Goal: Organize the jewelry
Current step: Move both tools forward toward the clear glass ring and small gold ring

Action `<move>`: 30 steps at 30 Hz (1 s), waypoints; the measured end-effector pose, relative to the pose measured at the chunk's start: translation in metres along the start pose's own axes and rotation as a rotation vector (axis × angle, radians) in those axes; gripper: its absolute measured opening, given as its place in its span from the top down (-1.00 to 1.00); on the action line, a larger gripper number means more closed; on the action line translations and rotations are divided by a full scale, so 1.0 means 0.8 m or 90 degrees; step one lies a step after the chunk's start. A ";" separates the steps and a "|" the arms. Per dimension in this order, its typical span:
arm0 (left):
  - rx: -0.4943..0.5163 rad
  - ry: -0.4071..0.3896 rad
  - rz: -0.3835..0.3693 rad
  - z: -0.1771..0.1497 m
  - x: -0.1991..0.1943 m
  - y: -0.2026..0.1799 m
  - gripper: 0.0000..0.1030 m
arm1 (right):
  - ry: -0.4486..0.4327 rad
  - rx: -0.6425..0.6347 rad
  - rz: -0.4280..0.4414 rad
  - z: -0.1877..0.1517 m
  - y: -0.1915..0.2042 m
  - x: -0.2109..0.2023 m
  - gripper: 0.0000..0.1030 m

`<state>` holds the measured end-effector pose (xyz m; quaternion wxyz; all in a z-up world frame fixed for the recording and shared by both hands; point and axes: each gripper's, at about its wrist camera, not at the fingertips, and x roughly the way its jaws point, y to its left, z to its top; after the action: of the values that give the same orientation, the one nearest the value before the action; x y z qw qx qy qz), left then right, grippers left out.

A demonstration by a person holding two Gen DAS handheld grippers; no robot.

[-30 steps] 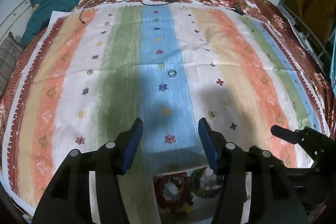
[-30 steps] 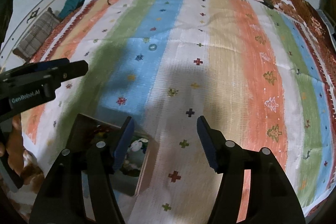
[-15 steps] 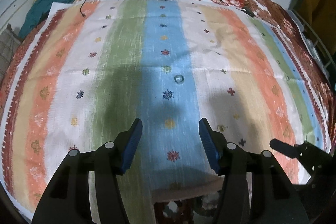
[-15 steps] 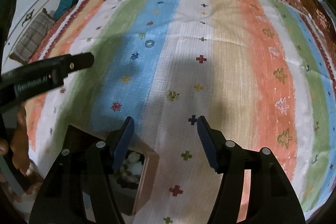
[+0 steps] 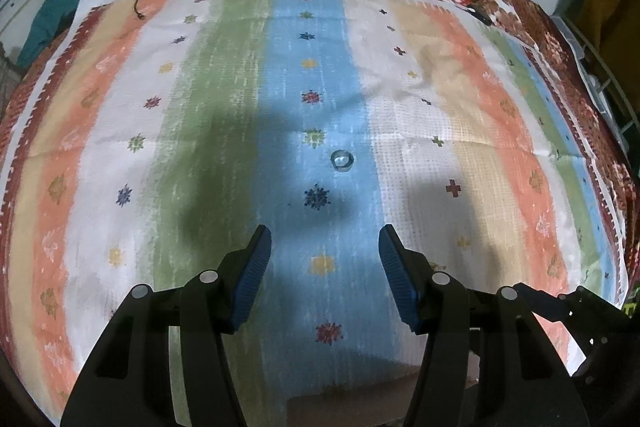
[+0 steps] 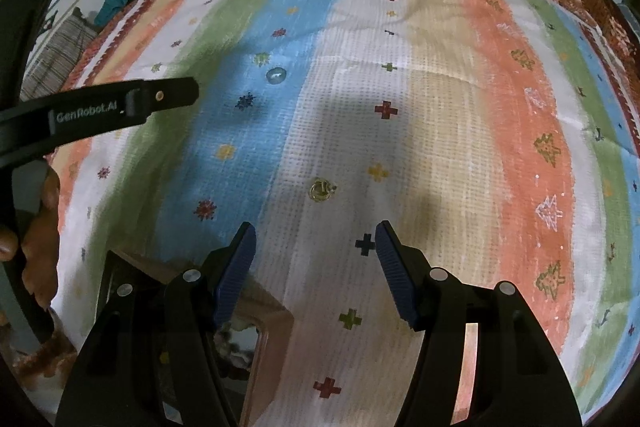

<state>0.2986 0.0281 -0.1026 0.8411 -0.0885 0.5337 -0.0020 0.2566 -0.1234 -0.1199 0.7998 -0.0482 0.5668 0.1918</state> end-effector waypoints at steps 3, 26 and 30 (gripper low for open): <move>0.015 0.005 -0.002 0.006 0.008 -0.004 -0.09 | 0.004 -0.002 0.000 0.004 0.001 0.006 -0.20; 0.044 0.034 0.009 0.049 0.077 -0.015 -0.09 | 0.019 -0.012 -0.004 0.022 0.000 0.042 -0.20; 0.043 0.040 0.008 0.052 0.087 -0.007 -0.09 | 0.026 -0.012 -0.008 0.024 0.000 0.051 -0.20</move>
<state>0.3664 0.0219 -0.1466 0.8264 -0.0568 0.5599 -0.0172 0.2851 -0.1072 -0.1505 0.7886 -0.0633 0.5809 0.1913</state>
